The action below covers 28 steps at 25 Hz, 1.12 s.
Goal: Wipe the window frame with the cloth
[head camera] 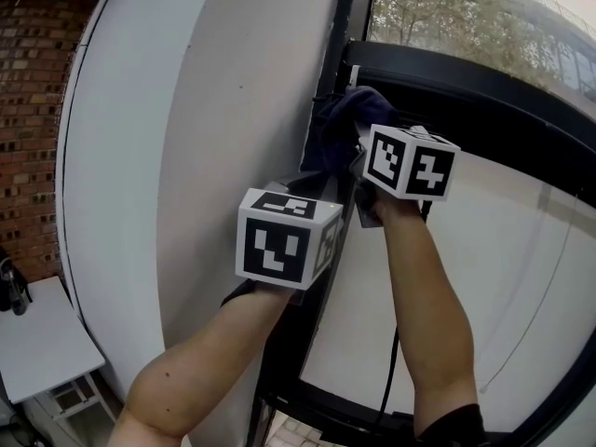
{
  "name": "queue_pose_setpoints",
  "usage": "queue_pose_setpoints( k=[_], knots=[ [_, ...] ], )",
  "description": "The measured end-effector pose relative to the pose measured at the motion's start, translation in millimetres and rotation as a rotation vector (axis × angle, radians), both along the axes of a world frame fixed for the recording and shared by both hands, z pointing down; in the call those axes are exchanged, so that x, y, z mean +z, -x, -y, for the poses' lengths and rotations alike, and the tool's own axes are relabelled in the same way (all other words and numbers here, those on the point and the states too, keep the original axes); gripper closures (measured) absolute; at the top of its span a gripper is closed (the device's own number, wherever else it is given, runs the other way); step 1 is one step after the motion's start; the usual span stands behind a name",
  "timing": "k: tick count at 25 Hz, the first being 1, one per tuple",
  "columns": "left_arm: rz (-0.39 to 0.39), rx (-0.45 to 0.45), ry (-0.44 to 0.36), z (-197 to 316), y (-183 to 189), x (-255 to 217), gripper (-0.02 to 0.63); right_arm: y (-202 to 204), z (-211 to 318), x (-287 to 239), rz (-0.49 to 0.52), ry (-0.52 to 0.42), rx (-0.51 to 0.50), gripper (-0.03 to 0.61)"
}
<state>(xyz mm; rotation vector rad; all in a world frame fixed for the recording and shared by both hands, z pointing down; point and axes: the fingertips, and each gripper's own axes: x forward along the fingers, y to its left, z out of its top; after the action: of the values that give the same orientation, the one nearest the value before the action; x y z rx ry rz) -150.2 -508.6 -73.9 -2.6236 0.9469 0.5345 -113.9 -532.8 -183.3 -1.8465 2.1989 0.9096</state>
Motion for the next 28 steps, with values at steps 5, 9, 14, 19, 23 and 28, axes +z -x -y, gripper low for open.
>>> queue_pose_setpoints(
  k=[5,9,14,19,23,28],
  knots=[
    [-0.015,0.010,-0.021,-10,6,-6,0.620,10,-10,0,-0.035,-0.018,-0.002,0.528],
    [-0.021,0.008,-0.034,-14,10,-10,0.620,21,-25,-11,-0.054,-0.062,0.004,0.528],
    [-0.022,-0.009,-0.039,-10,16,-13,0.620,21,-26,-28,-0.045,-0.078,0.022,0.528],
    [-0.026,-0.032,-0.029,-1,20,-12,0.620,15,-9,-36,-0.042,-0.081,0.062,0.528],
    [-0.039,-0.030,-0.026,2,21,-13,0.620,15,-3,-38,-0.048,-0.092,0.077,0.528],
    [-0.058,-0.043,-0.028,7,20,-18,0.620,16,-3,-41,-0.052,-0.063,0.099,0.528]
  ],
)
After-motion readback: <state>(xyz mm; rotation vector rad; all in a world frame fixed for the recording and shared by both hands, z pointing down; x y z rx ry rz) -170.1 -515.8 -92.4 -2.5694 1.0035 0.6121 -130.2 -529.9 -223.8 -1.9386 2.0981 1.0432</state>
